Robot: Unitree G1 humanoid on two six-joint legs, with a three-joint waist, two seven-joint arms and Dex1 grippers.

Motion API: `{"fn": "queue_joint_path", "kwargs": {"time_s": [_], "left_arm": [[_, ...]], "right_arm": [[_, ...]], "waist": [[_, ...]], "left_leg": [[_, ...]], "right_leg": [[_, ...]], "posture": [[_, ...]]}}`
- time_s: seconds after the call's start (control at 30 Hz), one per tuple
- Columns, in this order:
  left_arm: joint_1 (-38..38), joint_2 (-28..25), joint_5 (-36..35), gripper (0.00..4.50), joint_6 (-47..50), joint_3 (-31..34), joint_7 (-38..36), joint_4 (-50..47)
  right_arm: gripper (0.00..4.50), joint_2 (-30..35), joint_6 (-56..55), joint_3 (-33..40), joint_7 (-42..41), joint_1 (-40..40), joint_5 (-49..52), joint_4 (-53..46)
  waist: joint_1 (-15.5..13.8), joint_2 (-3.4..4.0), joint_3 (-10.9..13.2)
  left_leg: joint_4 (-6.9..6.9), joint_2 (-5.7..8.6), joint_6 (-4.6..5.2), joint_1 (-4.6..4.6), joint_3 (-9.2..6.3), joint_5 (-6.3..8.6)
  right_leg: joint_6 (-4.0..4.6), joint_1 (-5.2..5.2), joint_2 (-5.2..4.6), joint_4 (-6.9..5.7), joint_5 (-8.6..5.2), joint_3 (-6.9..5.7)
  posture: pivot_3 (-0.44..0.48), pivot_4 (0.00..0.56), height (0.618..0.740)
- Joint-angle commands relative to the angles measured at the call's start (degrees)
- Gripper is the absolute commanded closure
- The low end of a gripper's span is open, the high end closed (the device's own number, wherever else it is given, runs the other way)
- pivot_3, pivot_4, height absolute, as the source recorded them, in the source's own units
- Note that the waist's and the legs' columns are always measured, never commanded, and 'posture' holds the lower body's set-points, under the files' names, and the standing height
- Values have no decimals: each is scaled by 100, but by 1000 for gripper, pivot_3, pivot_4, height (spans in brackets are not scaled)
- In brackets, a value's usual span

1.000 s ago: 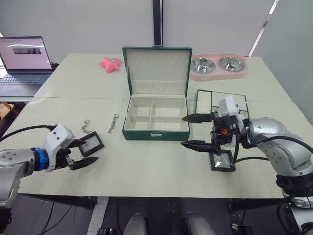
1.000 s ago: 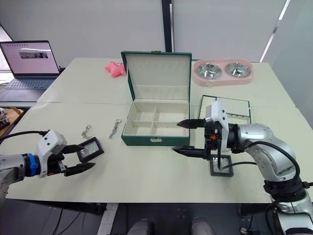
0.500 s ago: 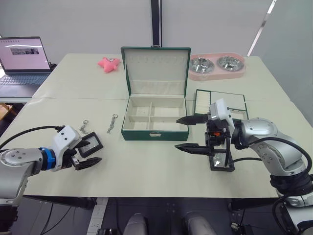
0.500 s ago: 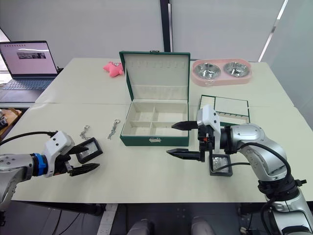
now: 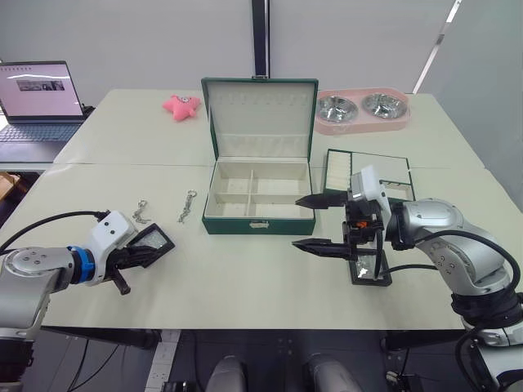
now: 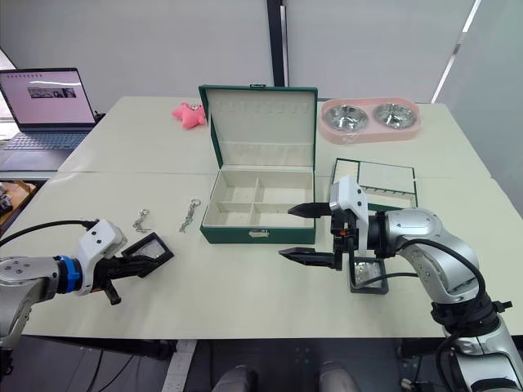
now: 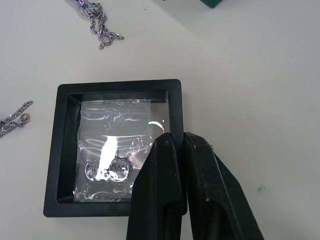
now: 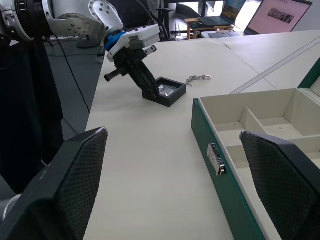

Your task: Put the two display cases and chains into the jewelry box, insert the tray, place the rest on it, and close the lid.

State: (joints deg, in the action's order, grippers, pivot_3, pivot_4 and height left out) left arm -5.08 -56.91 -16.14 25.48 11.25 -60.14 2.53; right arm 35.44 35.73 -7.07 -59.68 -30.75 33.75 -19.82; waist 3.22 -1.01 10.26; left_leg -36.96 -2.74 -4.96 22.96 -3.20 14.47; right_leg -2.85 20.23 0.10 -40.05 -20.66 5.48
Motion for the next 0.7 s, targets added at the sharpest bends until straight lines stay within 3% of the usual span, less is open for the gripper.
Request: {"fn": "queue_joint_path", "kwargs": {"time_s": [0.03,0.33,0.43,0.7], "left_arm": [[-55,40,61,4477,-146,4,74,14],[-333,-94,-209,4477,78,260,20,-225],[-568,-303,-377,4477,582,294,-6,-506],[-1818,-597,-818,4477,1305,-93,-275,-1078]], "right_arm": [[0,-3,-105,99,0,-29,19,-65],[0,125,-52,315,-106,-166,196,-83],[0,183,-77,382,-94,-132,194,-85],[0,317,-333,538,147,346,-81,-50]], "waist": [[0,0,0],[-1,-3,2],[0,-12,7],[-7,-22,17]], "left_leg": [[0,0,0,0,0,0],[0,0,0,1,-1,0],[0,0,0,1,-1,0],[-1,2,0,4,0,0]], "right_leg": [[0,0,0,0,0,0],[0,0,0,0,0,-1],[0,0,0,0,0,-1],[0,0,0,2,0,-1]], "posture": [[0,150,740],[0,150,740],[0,150,740],[0,150,740]]}}
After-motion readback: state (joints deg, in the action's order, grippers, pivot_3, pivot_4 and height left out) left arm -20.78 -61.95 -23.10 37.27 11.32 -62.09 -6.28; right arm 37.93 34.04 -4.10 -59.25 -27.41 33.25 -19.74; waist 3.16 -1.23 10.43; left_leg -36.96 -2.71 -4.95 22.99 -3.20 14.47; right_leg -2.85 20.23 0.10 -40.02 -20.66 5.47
